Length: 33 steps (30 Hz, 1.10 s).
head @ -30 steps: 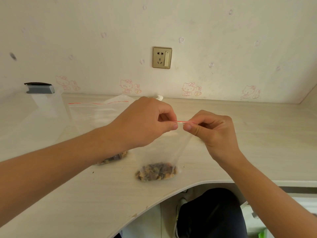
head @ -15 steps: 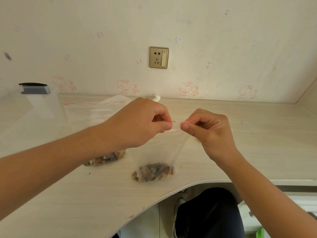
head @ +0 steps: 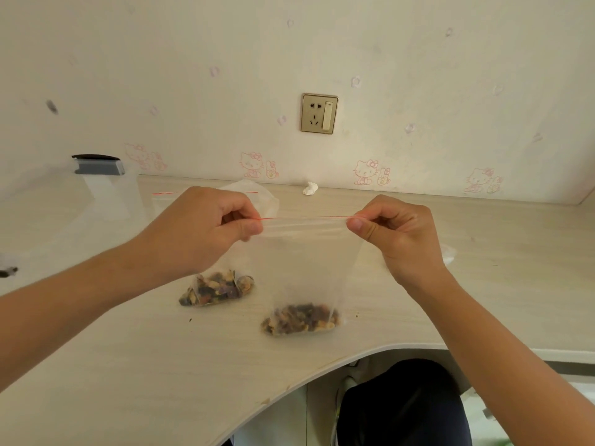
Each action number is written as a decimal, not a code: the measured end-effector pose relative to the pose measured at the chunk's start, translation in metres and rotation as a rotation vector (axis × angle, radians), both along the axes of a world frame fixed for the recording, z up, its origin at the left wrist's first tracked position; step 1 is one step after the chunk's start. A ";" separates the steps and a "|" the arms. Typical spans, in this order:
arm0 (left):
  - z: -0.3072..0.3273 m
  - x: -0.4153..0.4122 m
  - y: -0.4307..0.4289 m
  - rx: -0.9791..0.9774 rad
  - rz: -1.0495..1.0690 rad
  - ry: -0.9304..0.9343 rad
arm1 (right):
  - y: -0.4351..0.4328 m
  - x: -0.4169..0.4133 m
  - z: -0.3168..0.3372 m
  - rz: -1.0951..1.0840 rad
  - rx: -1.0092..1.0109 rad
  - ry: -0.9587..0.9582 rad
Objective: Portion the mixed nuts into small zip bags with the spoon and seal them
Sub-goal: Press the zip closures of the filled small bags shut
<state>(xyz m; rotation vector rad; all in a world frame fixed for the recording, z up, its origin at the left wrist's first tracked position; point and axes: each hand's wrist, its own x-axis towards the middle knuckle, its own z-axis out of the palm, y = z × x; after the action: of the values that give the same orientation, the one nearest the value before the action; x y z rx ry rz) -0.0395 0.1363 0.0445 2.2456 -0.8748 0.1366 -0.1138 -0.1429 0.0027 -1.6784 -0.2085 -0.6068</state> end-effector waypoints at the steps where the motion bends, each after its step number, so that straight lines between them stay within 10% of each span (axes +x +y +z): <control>1: 0.002 0.005 0.000 -0.006 0.010 0.004 | 0.000 0.003 0.002 -0.002 -0.001 -0.004; 16: 0.003 0.071 -0.017 0.086 0.083 -0.029 | -0.026 0.057 -0.004 -0.116 -0.064 0.166; 22: 0.003 0.018 -0.026 -0.279 0.016 -0.162 | -0.063 0.015 -0.001 -0.220 -0.159 0.113; 33: -0.059 -0.017 -0.210 -0.153 -0.099 0.537 | -0.178 -0.046 -0.051 -0.642 -0.213 0.607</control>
<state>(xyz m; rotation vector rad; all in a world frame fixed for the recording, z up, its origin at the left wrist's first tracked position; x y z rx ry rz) -0.0567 -0.0738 -0.0142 1.9481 -0.6514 -0.4149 -0.1595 -0.3206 -0.0482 -2.0625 0.7505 -0.5167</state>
